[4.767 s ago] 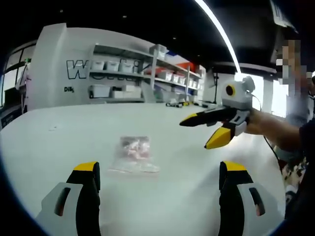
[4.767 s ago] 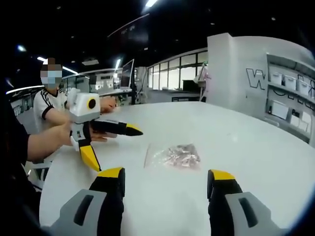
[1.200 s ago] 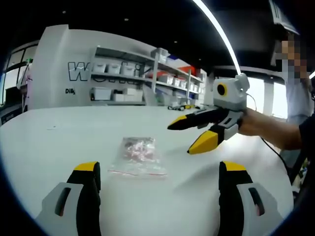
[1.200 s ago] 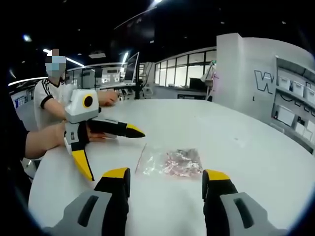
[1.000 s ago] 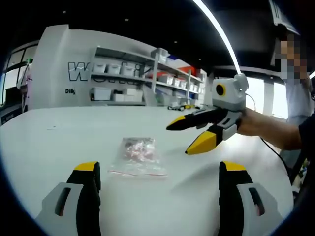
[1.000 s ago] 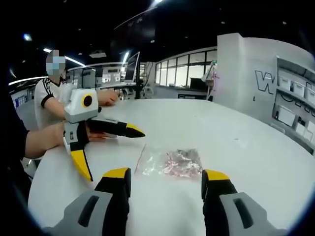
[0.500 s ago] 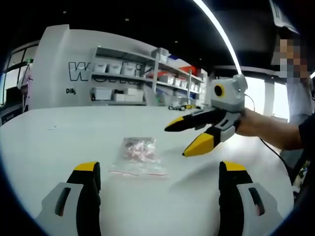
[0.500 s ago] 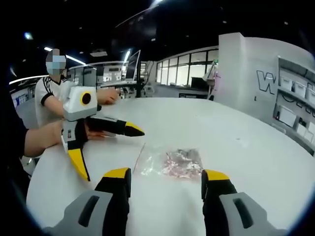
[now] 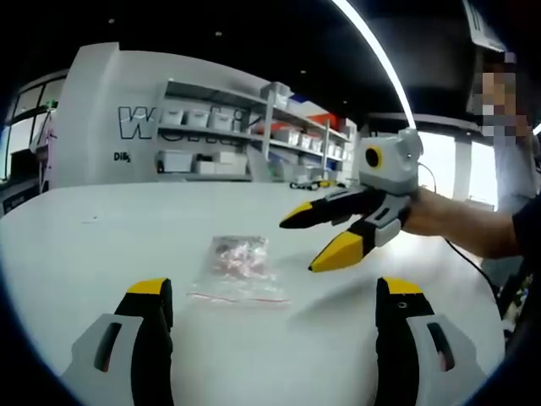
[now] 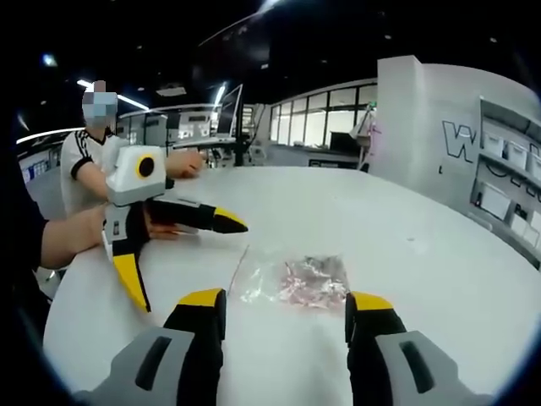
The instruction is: Open the resealable bag by pulling the two sides of the seal apart until the entire bag opening is separated and visibly accessible.
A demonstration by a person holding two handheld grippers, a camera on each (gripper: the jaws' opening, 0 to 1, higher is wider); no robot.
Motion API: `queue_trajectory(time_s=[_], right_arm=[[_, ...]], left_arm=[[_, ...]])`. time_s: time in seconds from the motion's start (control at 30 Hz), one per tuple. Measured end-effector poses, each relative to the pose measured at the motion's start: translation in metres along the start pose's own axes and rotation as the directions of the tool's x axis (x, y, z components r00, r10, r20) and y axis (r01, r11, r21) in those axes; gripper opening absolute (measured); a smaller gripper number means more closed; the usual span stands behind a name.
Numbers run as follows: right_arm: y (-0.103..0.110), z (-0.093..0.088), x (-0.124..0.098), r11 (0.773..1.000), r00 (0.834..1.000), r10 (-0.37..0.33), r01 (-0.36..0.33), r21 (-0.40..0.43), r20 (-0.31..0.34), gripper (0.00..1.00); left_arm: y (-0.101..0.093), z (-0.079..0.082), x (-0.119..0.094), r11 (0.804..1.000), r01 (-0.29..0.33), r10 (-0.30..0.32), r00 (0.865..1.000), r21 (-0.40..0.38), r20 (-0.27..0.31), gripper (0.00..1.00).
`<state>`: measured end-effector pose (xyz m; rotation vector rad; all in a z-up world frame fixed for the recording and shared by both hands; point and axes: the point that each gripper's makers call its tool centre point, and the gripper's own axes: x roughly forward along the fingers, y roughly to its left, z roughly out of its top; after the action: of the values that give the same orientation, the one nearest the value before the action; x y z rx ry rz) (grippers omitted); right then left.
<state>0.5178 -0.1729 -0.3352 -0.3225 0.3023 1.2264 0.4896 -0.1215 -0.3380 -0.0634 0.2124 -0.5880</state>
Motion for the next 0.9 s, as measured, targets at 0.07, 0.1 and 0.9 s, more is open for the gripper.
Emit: queue_trajectory(time_s=[0.07,0.1,0.9], right_arm=[[0.0,0.0006,0.001,1.0,1.0,0.001,-0.001,0.001,0.001,0.55],[0.0003,0.0003,0.0016,1.0,1.0,0.003,-0.003,-0.002,-0.002,0.55],[-0.0059,0.0047,0.0069,0.997,1.0,0.0,-0.003,-0.078,-0.029,0.49]], left_arm=[[0.0005,-0.0005,0.0001,1.0,-0.001,0.001,1.0,0.004,-0.003,0.99],[0.0004,-0.0006,0.0,1.0,-0.001,0.001,1.0,0.004,-0.004,0.99],[0.0037,-0.0014,0.0014,1.0,-0.013,0.013,1.0,0.016,-0.011,0.99]])
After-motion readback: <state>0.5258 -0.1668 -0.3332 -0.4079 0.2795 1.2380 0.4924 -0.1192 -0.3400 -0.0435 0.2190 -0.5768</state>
